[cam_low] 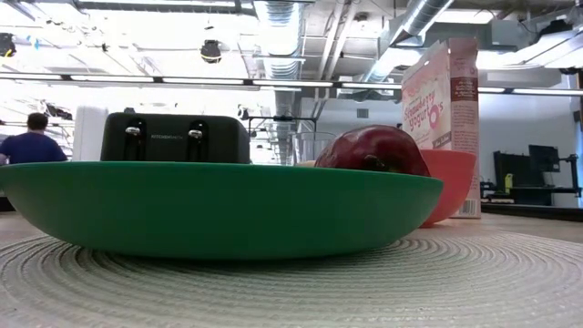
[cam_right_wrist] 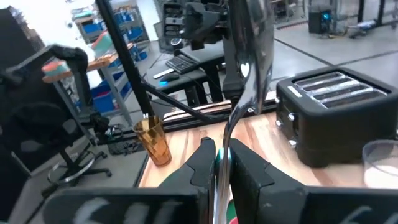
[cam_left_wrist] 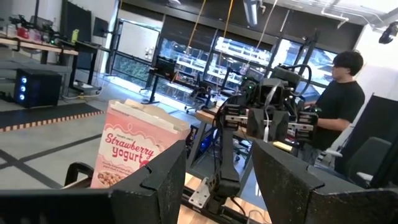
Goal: Arrange a breakfast setting
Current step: Put the spoon on the right side of the plate on the white table mat
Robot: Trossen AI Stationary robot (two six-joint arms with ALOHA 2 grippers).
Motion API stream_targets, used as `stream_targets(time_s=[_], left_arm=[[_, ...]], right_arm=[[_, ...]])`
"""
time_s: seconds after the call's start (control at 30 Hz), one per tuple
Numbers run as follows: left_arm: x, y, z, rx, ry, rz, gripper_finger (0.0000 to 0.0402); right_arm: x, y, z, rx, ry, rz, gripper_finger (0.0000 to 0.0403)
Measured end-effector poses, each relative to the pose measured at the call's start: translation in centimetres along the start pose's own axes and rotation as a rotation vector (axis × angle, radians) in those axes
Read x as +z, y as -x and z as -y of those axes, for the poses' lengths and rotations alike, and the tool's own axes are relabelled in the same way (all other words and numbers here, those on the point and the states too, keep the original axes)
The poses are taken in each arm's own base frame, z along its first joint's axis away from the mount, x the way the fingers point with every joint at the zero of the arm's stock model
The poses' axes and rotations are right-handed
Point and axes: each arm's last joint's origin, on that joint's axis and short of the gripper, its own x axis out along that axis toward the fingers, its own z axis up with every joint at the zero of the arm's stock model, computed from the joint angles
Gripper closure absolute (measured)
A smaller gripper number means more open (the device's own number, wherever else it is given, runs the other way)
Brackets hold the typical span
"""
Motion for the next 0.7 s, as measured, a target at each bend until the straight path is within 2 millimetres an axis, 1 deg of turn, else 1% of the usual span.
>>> stream_targets(time_s=[0.1, 0.23, 0.4, 0.5, 0.57, 0.63, 0.7], left_arm=[[0.0, 0.0, 0.0, 0.003, 0.001, 0.001, 0.0231], [0.0, 0.0, 0.0, 0.003, 0.015, 0.001, 0.0231], [0.0, 0.0, 0.0, 0.004, 0.022, 0.001, 0.0231], [0.0, 0.0, 0.0, 0.004, 0.027, 0.001, 0.0231], [0.0, 0.0, 0.0, 0.004, 0.026, 0.001, 0.0231], [0.0, 0.0, 0.0, 0.004, 0.026, 0.001, 0.0231], [0.0, 0.0, 0.0, 0.005, 0.026, 0.001, 0.0231]], right_arm=[[0.1, -0.1, 0.3, -0.002, 0.044, 0.005, 0.0348], [0.5, 0.5, 0.9, -0.009, 0.08, 0.036, 0.0348], [0.9, 2.2, 1.7, -0.005, 0.097, 0.077, 0.0348], [1.0, 3.4, 2.2, -0.011, 0.072, 0.107, 0.0348], [0.4, 3.8, 2.4, 0.004, 0.049, 0.142, 0.0348], [-1.0, 3.8, 2.7, 0.041, 0.031, 0.15, 0.0348], [-2.4, 3.5, 2.9, 0.072, -0.042, 0.176, 0.0348]])
